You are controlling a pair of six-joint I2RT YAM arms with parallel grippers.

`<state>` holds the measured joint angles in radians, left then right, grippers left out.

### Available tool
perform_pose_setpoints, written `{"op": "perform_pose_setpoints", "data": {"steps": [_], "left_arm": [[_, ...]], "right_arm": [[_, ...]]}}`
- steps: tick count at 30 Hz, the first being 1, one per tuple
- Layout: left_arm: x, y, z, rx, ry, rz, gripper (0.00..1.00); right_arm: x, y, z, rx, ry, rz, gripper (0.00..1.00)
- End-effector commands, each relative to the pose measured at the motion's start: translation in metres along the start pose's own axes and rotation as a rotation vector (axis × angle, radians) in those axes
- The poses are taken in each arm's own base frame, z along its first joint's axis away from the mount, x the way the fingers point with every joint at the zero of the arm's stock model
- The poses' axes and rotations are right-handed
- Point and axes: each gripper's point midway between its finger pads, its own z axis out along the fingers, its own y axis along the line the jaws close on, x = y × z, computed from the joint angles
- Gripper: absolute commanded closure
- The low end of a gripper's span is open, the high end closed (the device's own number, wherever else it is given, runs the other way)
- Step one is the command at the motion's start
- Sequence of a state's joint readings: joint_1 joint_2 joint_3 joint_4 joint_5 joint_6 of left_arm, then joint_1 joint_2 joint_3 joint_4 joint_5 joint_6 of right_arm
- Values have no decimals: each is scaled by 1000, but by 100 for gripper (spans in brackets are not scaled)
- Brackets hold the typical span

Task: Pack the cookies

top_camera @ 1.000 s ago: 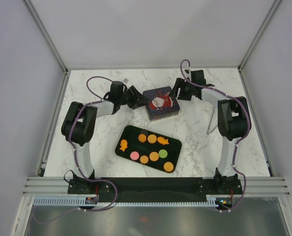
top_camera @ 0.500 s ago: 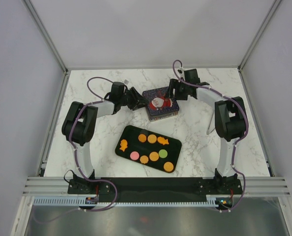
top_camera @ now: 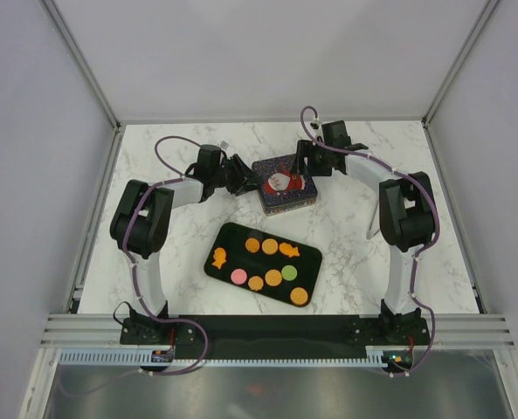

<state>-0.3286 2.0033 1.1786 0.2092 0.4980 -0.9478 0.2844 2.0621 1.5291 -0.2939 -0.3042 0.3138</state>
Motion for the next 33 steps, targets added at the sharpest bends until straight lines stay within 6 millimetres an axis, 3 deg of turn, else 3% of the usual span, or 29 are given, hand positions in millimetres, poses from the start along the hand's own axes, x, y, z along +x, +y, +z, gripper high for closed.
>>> {"op": "perform_pose_setpoints", "data": {"steps": [1,18,28,33], "left_arm": [[2,0,12,-3,0,50,52],[9,21,18,-56,1,19,57],[-15,-16,-1,8,-84,116,44],[-30,-22,-6,5,-118,119,42]], "right_arm": [[2,28,-1,-55,25,-69,22],[21,35,18,-36,101,-121,20],[11,19,15,7,84,-107,19],[8,18,12,1,80,-102,19]]}}
